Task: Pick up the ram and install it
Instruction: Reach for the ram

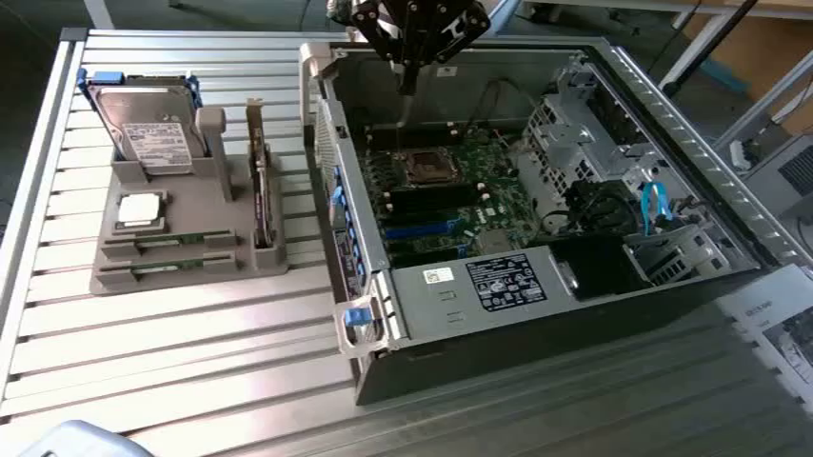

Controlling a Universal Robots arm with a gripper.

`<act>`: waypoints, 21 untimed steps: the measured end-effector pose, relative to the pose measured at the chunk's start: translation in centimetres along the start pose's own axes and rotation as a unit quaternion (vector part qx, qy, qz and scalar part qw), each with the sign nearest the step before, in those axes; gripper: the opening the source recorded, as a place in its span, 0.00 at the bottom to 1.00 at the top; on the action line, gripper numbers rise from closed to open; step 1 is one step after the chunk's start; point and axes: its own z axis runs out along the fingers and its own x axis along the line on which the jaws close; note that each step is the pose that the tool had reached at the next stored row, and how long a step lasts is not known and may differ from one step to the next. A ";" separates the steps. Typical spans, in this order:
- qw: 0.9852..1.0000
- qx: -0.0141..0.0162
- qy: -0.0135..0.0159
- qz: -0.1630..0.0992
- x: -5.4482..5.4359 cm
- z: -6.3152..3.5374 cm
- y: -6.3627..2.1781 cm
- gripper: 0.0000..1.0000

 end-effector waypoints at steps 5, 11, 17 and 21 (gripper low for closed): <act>1.000 0.000 0.000 0.000 0.0 0.00 0.00 0.10; 1.000 0.000 0.000 0.000 0.4 -0.02 -0.03 0.10; 1.000 0.000 0.000 0.000 0.9 -0.02 -0.07 0.10; 1.000 0.000 0.000 0.000 1.3 -0.04 -0.10 0.10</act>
